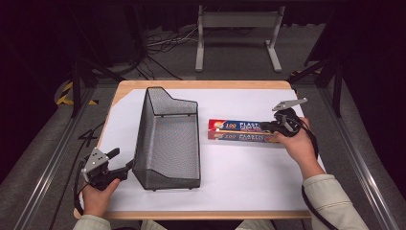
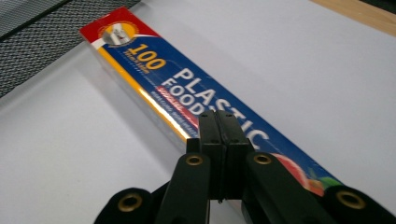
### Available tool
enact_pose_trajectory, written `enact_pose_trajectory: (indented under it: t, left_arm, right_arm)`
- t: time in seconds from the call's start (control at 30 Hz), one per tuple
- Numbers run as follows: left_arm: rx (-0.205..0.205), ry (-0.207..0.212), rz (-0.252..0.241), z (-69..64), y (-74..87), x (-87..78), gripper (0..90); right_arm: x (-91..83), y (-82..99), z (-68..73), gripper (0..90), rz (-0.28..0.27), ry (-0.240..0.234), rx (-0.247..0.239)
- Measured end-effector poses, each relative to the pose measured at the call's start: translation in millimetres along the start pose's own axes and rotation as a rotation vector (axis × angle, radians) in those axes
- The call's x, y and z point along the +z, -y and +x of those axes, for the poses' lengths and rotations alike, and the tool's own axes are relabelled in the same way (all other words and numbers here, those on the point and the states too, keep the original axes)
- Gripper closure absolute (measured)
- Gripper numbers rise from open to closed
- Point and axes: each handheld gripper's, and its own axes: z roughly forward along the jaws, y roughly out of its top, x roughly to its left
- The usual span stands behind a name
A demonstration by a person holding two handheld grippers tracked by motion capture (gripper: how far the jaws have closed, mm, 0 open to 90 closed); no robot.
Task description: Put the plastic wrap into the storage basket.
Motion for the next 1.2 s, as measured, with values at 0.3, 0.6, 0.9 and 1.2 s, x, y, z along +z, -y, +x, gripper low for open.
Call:
enact_pose_trajectory:
  t: [0.3,0.6,0.9,1.2]
  left_arm:
    - [0.005,-0.003,0.002,0.2,0.1,0.5,24.3]
    - [0.003,-0.003,-0.003,0.8,0.4,0.1,24.3]
    - [-0.004,-0.01,0.0,1.2,3.5,-4.7,24.1]
    - [-0.009,-0.017,0.0,1.7,6.1,-8.9,24.0]
  right_arm:
    - [-8.5,-1.1,-31.4,89.8,0.025,0.077,0.042]
    - [-0.8,-3.4,-61.0,90.0,0.069,0.121,0.069]
    - [3.7,-4.6,-79.8,90.0,0.108,0.161,0.107]
    - [22.1,5.8,-93.0,90.0,0.213,0.191,0.131]
